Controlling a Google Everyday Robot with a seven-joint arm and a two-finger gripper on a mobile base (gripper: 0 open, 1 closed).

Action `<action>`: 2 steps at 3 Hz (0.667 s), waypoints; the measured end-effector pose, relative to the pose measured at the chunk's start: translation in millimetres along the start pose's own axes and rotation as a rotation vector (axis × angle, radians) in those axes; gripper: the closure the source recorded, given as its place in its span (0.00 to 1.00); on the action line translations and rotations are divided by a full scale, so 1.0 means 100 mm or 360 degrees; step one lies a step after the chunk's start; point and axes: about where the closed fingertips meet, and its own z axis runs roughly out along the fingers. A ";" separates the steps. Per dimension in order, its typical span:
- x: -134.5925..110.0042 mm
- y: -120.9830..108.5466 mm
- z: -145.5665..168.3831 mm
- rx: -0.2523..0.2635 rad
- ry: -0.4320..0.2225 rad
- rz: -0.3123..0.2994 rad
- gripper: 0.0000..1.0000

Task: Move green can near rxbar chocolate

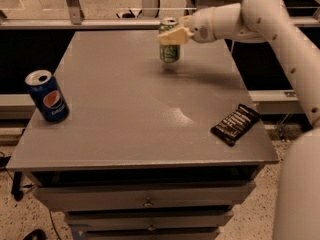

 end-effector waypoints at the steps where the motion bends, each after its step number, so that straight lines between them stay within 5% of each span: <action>1: 0.21 0.35 -0.69 -0.0059 0.0011 0.0019 1.00; 2: 0.43 0.69 -1.28 -0.0077 0.0017 0.0009 1.00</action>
Offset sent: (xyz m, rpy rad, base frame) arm -0.1933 -0.1555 -0.0119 -0.0134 0.0245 0.0466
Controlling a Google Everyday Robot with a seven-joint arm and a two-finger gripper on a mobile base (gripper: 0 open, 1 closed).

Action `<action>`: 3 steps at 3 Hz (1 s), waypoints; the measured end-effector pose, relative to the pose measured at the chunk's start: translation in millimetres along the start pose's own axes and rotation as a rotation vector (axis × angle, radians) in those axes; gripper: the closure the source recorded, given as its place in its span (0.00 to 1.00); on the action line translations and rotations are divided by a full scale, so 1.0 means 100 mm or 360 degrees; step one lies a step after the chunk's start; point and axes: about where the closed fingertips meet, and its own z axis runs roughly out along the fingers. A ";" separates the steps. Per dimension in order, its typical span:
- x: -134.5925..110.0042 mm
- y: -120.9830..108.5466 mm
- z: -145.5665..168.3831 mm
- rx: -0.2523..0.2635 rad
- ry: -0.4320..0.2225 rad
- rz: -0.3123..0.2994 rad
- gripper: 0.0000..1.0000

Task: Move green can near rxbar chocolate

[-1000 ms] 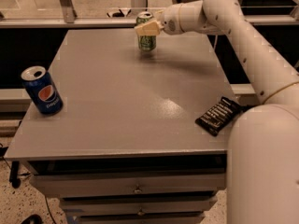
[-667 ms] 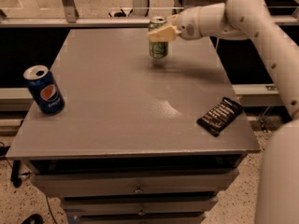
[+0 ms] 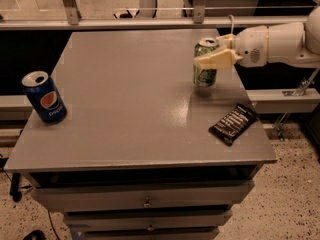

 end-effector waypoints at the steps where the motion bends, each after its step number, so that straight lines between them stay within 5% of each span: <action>1: 0.15 0.30 -0.40 -0.0002 -0.0022 -0.0022 1.00; 3: 0.37 0.59 -0.51 -0.0028 -0.0133 -0.0108 1.00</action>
Offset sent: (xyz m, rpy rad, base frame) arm -0.0947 -0.0494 -0.0262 0.0721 -0.1018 0.0342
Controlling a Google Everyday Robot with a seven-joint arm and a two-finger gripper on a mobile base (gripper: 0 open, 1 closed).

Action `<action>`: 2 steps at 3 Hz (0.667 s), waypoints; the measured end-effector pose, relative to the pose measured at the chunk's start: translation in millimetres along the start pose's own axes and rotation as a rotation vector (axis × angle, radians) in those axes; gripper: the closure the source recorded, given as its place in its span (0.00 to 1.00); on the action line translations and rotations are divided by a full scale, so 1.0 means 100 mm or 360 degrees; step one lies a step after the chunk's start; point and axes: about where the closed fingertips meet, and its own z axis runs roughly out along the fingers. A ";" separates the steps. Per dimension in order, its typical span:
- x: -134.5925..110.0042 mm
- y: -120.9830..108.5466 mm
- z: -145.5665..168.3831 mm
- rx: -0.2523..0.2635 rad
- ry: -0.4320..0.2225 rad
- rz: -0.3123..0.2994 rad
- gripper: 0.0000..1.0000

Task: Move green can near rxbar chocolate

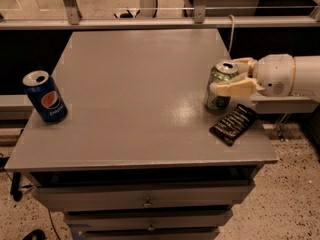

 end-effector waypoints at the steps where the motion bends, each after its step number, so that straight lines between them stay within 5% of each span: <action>1: 0.03 0.06 0.01 -0.0003 -0.0006 -0.0052 1.00; 2: 0.06 0.07 -0.01 0.0010 0.0026 -0.0113 0.86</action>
Offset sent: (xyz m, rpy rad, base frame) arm -0.0082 -0.0103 -0.0083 -0.0949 -0.1026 -0.0031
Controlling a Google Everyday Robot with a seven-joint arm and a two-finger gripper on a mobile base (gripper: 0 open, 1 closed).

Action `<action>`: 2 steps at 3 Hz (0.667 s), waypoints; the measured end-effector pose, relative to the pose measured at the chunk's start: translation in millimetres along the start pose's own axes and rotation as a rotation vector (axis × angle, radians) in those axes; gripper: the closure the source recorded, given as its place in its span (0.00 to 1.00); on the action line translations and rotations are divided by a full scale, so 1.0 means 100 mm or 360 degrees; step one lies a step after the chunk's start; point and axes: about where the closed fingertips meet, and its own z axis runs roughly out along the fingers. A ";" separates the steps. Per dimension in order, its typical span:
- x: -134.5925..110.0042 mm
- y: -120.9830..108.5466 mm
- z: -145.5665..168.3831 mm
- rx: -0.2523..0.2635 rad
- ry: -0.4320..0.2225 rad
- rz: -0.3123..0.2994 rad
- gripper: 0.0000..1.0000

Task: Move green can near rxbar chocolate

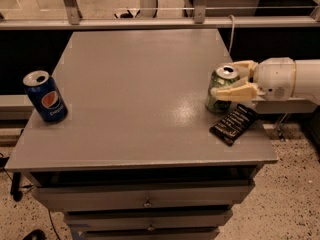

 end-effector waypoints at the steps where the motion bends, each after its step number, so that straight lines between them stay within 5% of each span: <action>1: 0.01 -0.03 -0.02 0.0014 0.0033 -0.0065 0.62; 2: 0.04 -0.08 -0.04 0.0033 0.0056 -0.0111 0.39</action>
Offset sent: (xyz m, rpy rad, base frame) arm 0.0114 -0.0191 -0.0014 -0.0873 -0.0881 -0.0254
